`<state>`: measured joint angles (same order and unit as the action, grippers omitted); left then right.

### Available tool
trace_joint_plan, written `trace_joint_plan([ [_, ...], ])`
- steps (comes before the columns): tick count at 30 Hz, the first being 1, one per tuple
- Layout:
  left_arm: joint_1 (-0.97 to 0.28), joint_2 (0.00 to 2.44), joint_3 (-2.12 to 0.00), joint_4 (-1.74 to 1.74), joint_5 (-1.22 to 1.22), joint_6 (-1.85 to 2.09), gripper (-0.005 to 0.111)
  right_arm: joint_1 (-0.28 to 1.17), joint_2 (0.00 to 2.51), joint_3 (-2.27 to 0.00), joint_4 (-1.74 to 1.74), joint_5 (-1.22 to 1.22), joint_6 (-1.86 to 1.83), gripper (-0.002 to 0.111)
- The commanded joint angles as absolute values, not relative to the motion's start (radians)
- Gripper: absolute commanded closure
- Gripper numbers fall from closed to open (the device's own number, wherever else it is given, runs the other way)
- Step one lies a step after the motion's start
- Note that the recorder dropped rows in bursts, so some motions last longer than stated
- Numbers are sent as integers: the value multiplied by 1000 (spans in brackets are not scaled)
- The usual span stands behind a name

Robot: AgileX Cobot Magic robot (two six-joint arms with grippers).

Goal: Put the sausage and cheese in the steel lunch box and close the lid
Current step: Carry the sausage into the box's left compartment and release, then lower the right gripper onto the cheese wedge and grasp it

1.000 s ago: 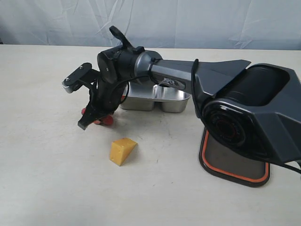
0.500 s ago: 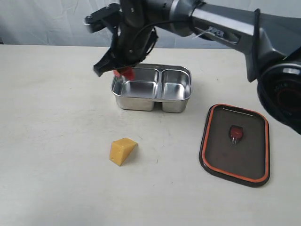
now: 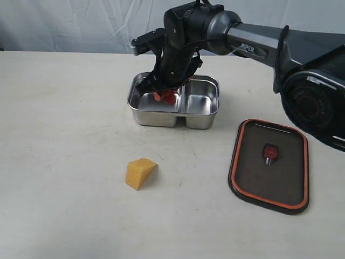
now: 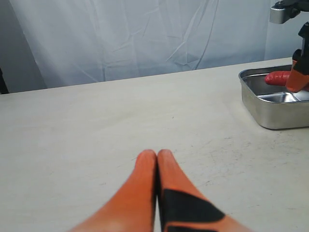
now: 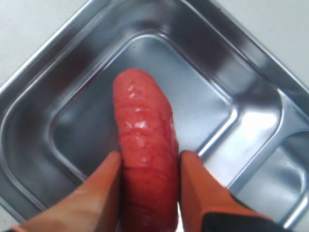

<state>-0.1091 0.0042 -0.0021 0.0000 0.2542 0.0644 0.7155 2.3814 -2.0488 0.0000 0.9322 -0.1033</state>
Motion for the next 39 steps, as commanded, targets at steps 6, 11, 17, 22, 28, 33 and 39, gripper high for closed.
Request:
trace_joint_plan([
  [6,-114,0,0,0,239,63,107,718,2366,-2050,0,971,-101,43],
  [11,-114,0,0,0,239,63,107,720,2318,-2050,18,1077,-101,43],
  [17,-114,0,0,0,239,63,107,791,2228,-2040,218,1221,-121,72],
  [22,-114,0,0,0,239,63,107,961,2209,-2027,221,1221,-401,67],
  [28,-114,0,0,0,239,63,107,1007,2208,-1826,-6,1221,-510,66],
  [33,-114,0,0,0,239,63,107,1007,2192,-1737,-13,1221,-553,66],
  [39,-114,0,0,0,239,63,107,1007,2159,-1731,-13,1221,-551,66],
])
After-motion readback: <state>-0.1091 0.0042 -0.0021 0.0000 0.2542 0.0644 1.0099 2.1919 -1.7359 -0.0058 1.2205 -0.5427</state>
